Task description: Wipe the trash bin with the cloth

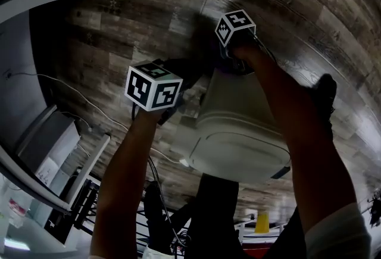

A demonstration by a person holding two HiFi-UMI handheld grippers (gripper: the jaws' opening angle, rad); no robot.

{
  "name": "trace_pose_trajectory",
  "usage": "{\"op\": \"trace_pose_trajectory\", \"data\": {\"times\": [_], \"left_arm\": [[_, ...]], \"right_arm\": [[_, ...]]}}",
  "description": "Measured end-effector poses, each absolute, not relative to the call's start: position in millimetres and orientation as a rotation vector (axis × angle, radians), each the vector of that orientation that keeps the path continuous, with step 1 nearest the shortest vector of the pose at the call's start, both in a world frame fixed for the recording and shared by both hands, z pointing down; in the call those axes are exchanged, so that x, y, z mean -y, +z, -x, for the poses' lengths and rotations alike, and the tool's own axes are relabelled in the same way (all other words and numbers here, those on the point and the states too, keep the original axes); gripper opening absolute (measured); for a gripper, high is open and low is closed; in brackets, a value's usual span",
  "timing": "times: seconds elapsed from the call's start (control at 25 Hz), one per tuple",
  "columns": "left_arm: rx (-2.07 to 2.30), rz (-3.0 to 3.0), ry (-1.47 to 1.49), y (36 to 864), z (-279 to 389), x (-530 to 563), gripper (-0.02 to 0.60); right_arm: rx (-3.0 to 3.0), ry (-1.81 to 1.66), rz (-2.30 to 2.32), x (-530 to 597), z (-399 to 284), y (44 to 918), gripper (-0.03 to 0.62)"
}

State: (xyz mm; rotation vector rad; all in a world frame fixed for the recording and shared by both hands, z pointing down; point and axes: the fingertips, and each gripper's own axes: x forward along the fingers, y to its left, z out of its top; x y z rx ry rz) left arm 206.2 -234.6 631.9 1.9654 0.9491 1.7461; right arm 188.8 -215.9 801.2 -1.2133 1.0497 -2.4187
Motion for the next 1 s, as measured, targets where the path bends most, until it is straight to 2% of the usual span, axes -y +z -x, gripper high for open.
{"op": "trace_pose_trajectory", "data": {"times": [1.0], "left_arm": [[-1.121, -1.91, 1.836, 631.3, -233.7, 176.0, 0.005]], "right_arm": [[-1.066, -2.617, 1.239, 93.2, -161.7, 826.9, 0.075]]}}
